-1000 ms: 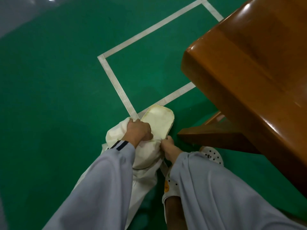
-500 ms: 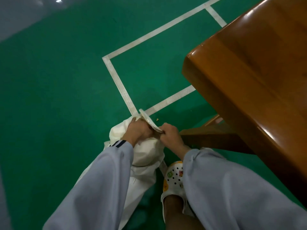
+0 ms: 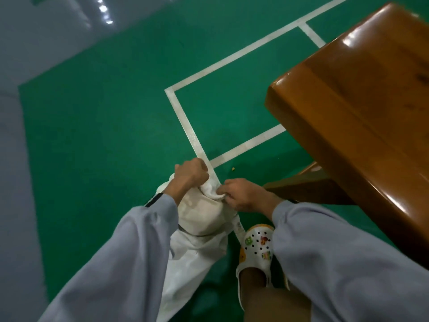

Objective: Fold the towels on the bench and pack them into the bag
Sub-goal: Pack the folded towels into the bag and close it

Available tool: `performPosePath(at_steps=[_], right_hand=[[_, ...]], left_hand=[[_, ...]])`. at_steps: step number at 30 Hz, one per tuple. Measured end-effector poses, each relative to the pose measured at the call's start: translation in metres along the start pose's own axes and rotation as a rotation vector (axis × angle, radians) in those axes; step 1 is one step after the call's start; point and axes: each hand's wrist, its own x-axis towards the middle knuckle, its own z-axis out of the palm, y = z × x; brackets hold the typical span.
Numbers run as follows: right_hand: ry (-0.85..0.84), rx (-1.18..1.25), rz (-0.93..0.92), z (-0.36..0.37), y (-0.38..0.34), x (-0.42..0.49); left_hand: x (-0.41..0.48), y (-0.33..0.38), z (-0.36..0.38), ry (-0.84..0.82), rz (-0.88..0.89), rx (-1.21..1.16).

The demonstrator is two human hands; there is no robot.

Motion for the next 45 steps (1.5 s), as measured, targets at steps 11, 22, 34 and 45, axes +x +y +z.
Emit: performPosePath(at_steps=[11, 22, 34, 45], right_hand=[[-0.154, 0.729, 0.475, 0.027, -0.018, 0.056], [-0.132, 0.034, 0.254, -0.008, -0.027, 0.031], [-0.134, 0.032, 0.344, -0.008, -0.027, 0.012], [-0.239, -0.141, 0.277, 0.006, -0.029, 0.005]], left_hand=[[-0.026, -0.046, 0.041, 0.222, 0.229, 0.019], [-0.058, -0.070, 0.043, 0.119, 0.071, -0.238], [-0.060, -0.004, 0.109, 0.139, 0.152, 0.236], [-0.033, -0.007, 0.138, 0.162, 0.304, 0.231]])
